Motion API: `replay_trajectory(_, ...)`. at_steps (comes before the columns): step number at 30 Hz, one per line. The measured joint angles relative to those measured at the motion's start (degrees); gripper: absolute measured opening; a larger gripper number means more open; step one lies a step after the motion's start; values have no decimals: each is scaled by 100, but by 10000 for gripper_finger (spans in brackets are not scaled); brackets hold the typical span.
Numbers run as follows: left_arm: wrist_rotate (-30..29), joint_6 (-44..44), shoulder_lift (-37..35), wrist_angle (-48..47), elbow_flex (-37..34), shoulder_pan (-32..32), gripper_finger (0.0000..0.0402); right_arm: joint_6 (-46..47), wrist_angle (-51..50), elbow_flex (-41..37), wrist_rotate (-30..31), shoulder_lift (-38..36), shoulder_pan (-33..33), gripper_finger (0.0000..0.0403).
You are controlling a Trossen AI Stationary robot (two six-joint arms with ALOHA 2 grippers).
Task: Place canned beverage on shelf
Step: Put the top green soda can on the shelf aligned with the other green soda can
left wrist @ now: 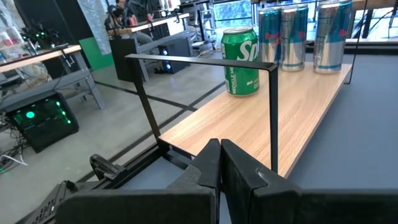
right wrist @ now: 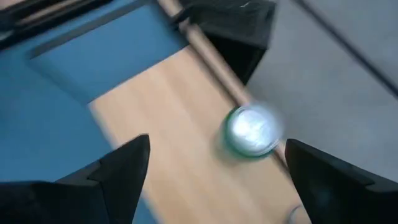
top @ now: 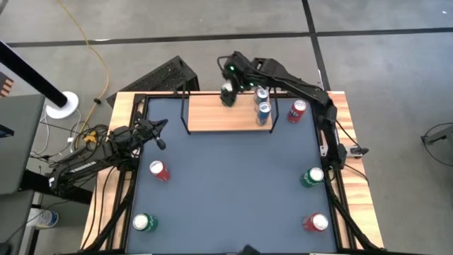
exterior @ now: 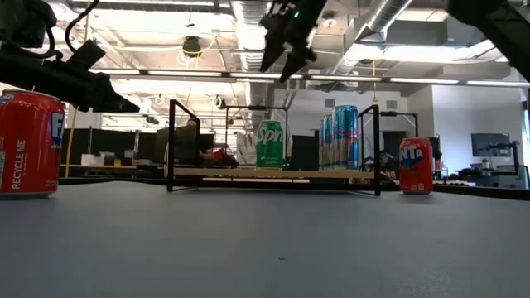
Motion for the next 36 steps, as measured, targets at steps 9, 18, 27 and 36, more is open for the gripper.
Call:
replay_trajectory(9,0,0,2,-2,0,-1,0,376,-2182,8,-421,-732,1036,343)
replay_trajectory(18,-1,1,1,-3,1,0,0,1483,-2188,-202,-297,-1153,2786,331)
replay_trajectory(27,-1,1,1,-4,0,-1,0,3948,-2199,-1540,455,-1479,4491,331)
replay_trajectory(36,-1,-1,0,-4,0,-1,0,6464,-2213,-3356,-4,-1988,5028,331)
